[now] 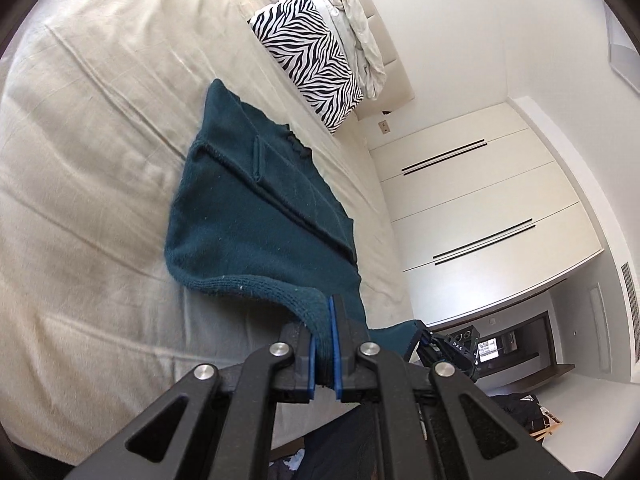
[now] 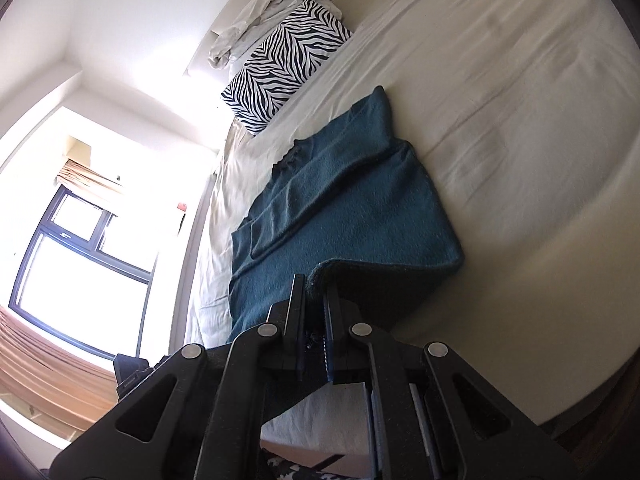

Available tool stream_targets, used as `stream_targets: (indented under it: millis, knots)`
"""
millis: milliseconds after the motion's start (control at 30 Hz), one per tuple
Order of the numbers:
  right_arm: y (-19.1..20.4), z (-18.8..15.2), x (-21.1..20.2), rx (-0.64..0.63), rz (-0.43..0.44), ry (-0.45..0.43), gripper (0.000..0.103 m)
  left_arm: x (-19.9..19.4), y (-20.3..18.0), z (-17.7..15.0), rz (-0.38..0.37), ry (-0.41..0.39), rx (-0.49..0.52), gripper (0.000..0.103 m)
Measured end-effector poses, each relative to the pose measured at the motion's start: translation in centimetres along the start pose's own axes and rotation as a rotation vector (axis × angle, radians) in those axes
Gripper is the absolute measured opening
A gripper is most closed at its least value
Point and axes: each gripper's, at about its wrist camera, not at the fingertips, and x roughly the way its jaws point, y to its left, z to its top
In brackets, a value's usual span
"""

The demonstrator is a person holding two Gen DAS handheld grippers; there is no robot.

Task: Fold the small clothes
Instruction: 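Fold the hem toward the collar with both grippers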

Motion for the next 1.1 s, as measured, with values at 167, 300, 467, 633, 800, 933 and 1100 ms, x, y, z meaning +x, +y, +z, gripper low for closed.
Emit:
stream_targets:
  millis: [167,300,467,633,800,933,1100]
  knots:
    - [0.9,4.3,1.6,0.002,-0.012,-0.061,0.006,1.0,0.3,3.1,-0.012,-0.034,-0.034,0.008]
    - [1.6,7.4,3.3,-0.021,-0.058,-0.097,0.006,1.6,1.1,5.6,-0.013,-0.064,-0.072,0.008]
    - [1.8,10.5,6.1,-0.042,-0.096,-0.116,0.006,3.2,1.7,8.6,-0.017,-0.087,-0.101,0.008]
    - [1.5,13.8,9.2,-0.043,-0.123,-0.135,0.006,5.4,1.8,11.7,-0.008,-0.093,-0.097,0.008]
    - [1.1,17.0,13.3,-0.046,-0.151,-0.131,0.006,7.8,2.5,14.9,0.012,-0.102,-0.104,0.008]
    - [0.8,19.2,17.1,-0.053,-0.183,-0.123,0.006,9.5,3.7,17.4,0.026,-0.108,-0.127,0.008]
    - [-0.1,21.5,21.0,-0.036,-0.213,-0.121,0.006,12.0,5.5,20.2,0.068,-0.107,-0.145,0.008]
